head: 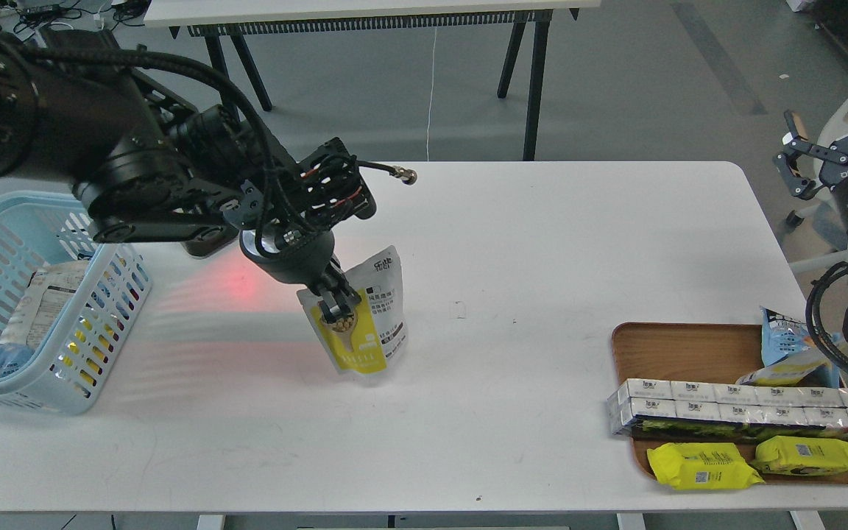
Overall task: Scan snack and place in basket
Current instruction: 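Hold the packet over the barcode scanner with the left gripper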
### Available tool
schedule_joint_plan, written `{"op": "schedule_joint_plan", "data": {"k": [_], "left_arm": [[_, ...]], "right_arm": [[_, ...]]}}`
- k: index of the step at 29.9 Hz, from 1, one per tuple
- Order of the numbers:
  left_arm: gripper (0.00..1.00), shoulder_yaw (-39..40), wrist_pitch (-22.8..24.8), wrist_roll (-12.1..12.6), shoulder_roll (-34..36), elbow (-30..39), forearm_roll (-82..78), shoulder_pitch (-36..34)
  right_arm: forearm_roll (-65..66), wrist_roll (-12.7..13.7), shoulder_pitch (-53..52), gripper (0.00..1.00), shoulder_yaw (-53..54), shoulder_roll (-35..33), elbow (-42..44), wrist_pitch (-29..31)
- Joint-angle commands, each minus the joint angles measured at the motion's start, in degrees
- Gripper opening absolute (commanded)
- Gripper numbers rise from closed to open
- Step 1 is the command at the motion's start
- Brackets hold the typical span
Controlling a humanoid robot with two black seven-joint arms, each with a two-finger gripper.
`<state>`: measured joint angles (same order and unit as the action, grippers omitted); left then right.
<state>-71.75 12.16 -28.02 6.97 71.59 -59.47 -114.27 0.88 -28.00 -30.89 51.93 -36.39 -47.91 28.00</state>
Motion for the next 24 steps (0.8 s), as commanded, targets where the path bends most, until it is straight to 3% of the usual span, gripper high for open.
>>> {"op": "schedule_joint_plan", "data": {"k": [1, 8, 17, 24], "left_arm": [[0.00, -2.34, -0.21, 0.02, 1.20, -4.17, -0.12, -0.43], [0.00, -7.87, -0.91, 0.02, 1.02, -11.12, -0.12, 1.06], [0.00, -11.39, -1.01, 0.02, 4.09, -13.58, -0.21, 0.89], [0.00, -11.83, 0.49, 0.02, 9.80, -14.02, 0.24, -5.61]], "right_arm": [[0.00, 0.00, 0.04, 1.00, 0.01, -0.61, -0.25, 0.00], [-0.09, 0.00, -0.05, 1.00, 0.01, -0.61, -0.25, 0.00], [-0.09, 0.00, -0.49, 1.00, -0.08, -0.61, -0.25, 0.00], [-0.09, 0.00, -0.84, 1.00, -0.08, -0.52, -0.25, 0.00]]}}
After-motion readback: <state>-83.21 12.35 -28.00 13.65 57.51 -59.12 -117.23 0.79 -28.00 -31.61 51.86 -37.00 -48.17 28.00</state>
